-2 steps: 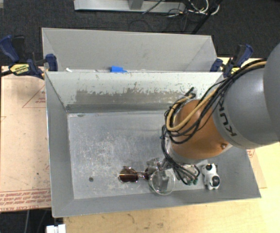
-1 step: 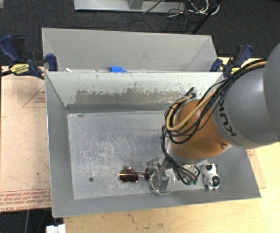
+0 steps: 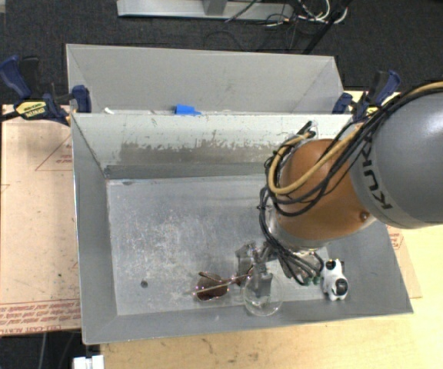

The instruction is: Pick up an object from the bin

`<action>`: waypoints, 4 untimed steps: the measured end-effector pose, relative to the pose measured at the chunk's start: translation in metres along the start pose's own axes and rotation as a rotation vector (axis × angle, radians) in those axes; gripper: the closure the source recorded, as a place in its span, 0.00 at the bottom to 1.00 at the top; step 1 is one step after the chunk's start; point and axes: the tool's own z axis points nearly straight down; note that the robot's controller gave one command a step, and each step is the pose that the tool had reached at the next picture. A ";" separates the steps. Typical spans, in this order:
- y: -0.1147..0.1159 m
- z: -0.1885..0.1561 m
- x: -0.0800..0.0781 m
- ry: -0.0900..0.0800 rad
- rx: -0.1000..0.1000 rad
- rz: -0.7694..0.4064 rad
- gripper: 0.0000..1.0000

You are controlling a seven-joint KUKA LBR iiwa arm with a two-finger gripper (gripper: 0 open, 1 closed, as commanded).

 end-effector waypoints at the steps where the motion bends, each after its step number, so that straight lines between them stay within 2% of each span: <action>1: -0.027 -0.005 -0.018 -0.019 0.003 -0.010 1.00; 2: -0.024 -0.020 -0.015 0.008 -0.001 -0.005 1.00; 3: -0.025 -0.045 -0.023 0.002 -0.002 -0.001 1.00; 4: -0.029 -0.039 -0.049 -0.025 0.006 -0.062 1.00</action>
Offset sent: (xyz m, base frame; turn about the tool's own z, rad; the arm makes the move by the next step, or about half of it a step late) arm 0.0266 0.0014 0.1590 0.0080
